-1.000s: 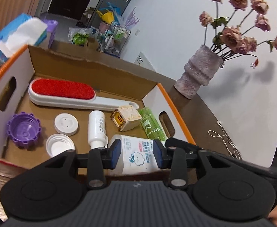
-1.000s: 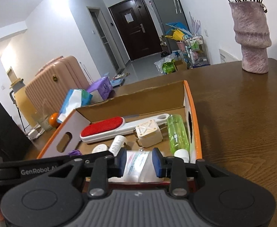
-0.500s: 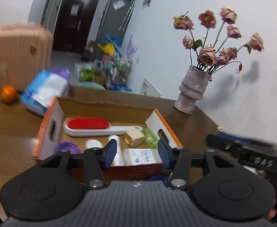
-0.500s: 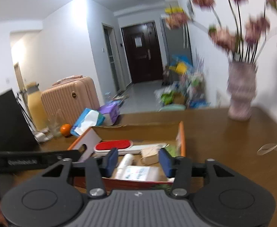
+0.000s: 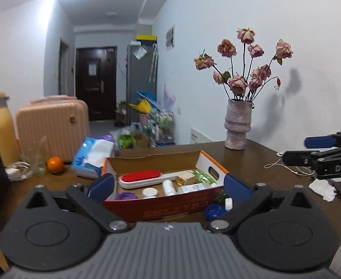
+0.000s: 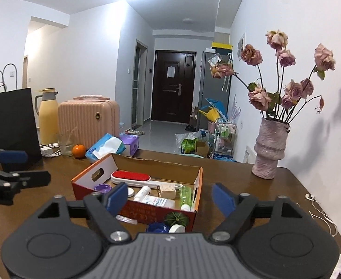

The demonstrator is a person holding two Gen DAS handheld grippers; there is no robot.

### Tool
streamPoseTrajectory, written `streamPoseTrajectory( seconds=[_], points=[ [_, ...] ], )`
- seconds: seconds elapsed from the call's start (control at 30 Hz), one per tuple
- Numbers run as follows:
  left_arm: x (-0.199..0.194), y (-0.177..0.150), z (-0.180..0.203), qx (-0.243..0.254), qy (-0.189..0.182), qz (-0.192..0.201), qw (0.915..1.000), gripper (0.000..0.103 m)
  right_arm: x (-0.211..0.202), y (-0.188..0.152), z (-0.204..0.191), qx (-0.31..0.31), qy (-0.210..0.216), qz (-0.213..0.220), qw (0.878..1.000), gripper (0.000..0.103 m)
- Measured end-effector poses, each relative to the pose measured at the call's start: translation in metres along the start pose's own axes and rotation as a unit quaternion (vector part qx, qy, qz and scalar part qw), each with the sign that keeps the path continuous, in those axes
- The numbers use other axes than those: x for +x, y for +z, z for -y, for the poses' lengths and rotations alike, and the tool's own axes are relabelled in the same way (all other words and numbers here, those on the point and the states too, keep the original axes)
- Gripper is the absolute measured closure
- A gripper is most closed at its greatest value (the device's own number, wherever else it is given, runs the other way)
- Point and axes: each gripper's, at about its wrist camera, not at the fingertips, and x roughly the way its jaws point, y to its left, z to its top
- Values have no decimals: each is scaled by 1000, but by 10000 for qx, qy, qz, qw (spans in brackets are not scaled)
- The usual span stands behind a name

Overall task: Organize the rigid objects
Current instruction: 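Release the white bottle into the box and withdraw the left tool, then reach both tools toward the blue cap and white cap beside the box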

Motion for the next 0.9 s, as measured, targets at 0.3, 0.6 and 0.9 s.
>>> streamPoseTrajectory(
  seconds=[0.3,0.6,0.9],
  points=[
    [-68,-23,-6,-131,248,424,9987,0,-49,-28,-31,-277,-28,115,9995,18],
    [-125,-68,-12,-483,397,563,9965,0,-100,-57,-72,-441,-127,623,9970,6],
    [-135,-96,-25,-814,547,226,9949,0,-126,-91,-84,64,47,535,9985,6]
  ],
)
